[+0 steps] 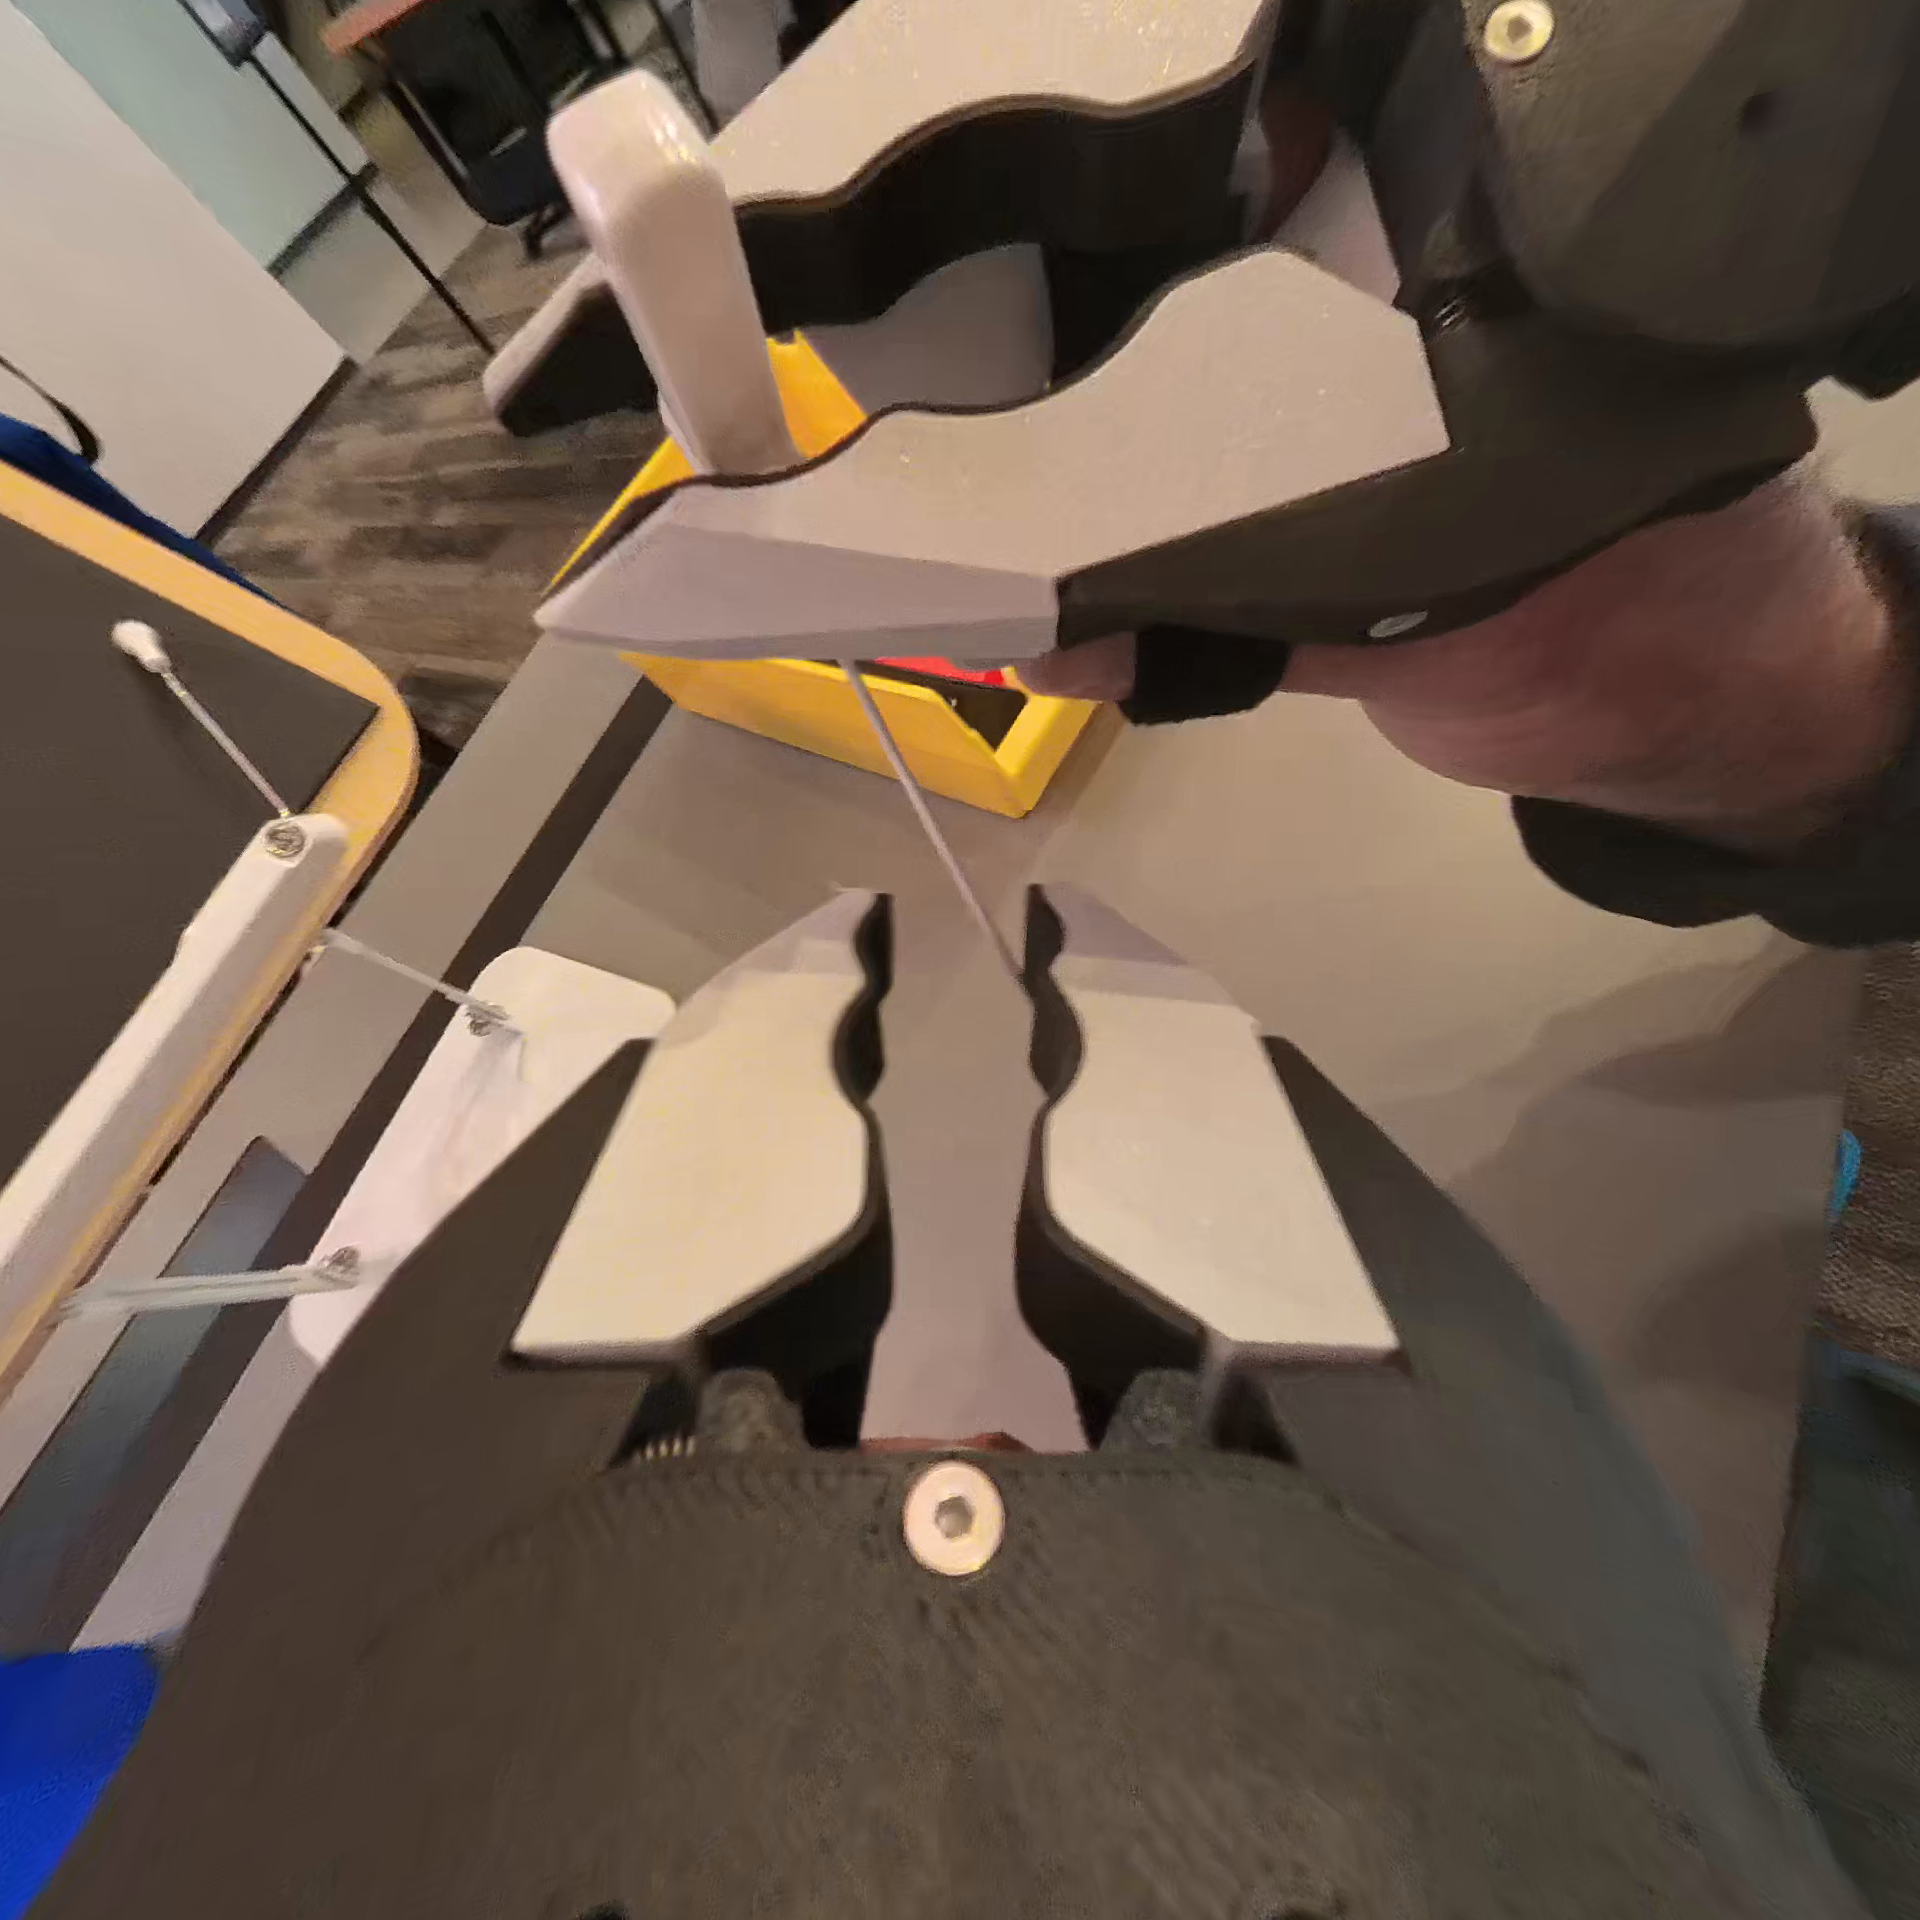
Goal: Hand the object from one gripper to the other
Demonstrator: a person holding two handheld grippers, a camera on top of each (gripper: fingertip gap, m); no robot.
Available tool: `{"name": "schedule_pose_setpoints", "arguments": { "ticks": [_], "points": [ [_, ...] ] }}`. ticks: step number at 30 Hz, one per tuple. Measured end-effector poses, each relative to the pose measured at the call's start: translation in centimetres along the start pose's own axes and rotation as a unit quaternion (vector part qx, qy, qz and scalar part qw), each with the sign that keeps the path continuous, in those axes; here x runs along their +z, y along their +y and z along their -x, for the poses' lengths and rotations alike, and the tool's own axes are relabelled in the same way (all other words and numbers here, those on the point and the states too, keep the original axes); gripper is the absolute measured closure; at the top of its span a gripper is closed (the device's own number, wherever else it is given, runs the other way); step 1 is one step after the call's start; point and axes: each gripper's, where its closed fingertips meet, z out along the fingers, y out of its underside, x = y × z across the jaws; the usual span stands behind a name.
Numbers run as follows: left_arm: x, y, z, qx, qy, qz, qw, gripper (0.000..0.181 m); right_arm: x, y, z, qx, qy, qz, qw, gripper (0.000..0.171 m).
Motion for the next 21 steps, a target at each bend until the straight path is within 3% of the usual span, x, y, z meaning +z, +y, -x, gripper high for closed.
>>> {"name": "schedule_pose_setpoints", "arguments": {
  "ticks": [2,10,15,18,21],
  "points": [
    [-0.2,-0.3,0.0,-0.010,0.008,-0.019,1.000,0.181,-0.2,0.0,0.0,0.000,0.003,-0.002,1.000,0.149],
    [-0.7,0.1,1.5,0.073,-0.004,0.011,0.997,0.181,-1.2,0.7,0.4,0.028,-0.020,-0.013,0.999,0.148],
    [-1.3,0.5,3.7,0.176,-0.045,0.055,0.982,0.181,-2.4,0.9,2.7,0.031,-0.086,-0.009,0.996,0.135],
    [-1.9,0.3,5.4,0.234,-0.076,0.069,0.967,0.181,-3.4,0.5,4.2,0.045,-0.138,-0.011,0.989,0.115],
    [-2.2,0.0,6.8,0.304,-0.100,0.084,0.944,0.181,-4.2,0.4,4.6,0.054,-0.167,0.005,0.984,0.112]
  ]
}}
